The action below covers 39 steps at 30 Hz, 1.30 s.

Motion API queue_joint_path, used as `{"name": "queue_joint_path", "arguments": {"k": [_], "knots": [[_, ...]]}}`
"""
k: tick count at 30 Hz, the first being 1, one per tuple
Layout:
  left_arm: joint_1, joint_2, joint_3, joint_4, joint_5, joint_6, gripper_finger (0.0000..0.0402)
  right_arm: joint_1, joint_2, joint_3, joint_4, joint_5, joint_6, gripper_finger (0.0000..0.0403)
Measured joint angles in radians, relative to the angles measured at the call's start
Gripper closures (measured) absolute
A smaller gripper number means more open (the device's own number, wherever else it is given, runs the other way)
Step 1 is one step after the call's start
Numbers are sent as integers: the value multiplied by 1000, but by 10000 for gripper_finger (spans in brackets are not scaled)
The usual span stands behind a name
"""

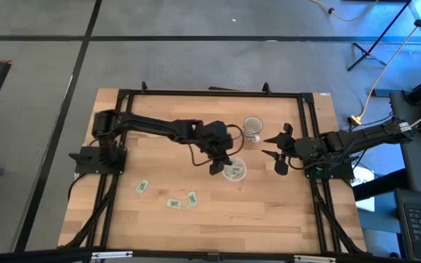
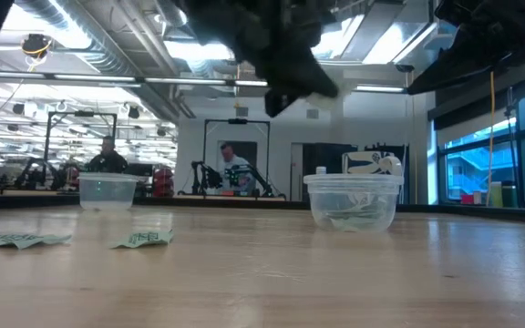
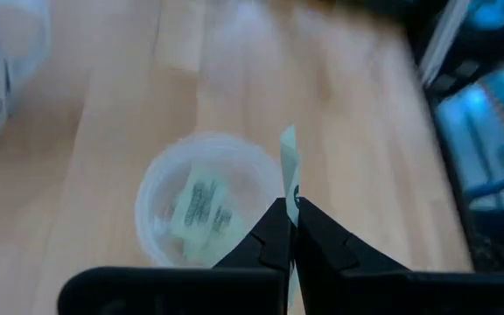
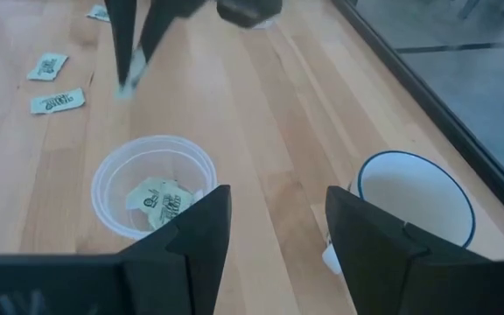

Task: Pick and place Stevia / Truvia into bins
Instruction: Put the green stevia packet into the circular transparent container

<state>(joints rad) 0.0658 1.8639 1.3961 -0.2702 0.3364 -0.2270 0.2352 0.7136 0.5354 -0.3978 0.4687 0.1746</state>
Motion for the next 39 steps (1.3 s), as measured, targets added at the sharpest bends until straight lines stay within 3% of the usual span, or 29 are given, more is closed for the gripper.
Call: {"name": "queue_joint_path", "arguments": {"k": [5,11,28,39], "knots": [[2,87,70,-93,-2,12,398,0,0,0,-9,0,3,211],[2,145,88,-75,4,13,398,0,0,0,-34,0,3,211],[2,215,89,-7,-13,2,397,0,0,0,-34,0,3,211],[2,219,89,-15,-14,-22,365,0,0,0,-37,0,4,211]]}}
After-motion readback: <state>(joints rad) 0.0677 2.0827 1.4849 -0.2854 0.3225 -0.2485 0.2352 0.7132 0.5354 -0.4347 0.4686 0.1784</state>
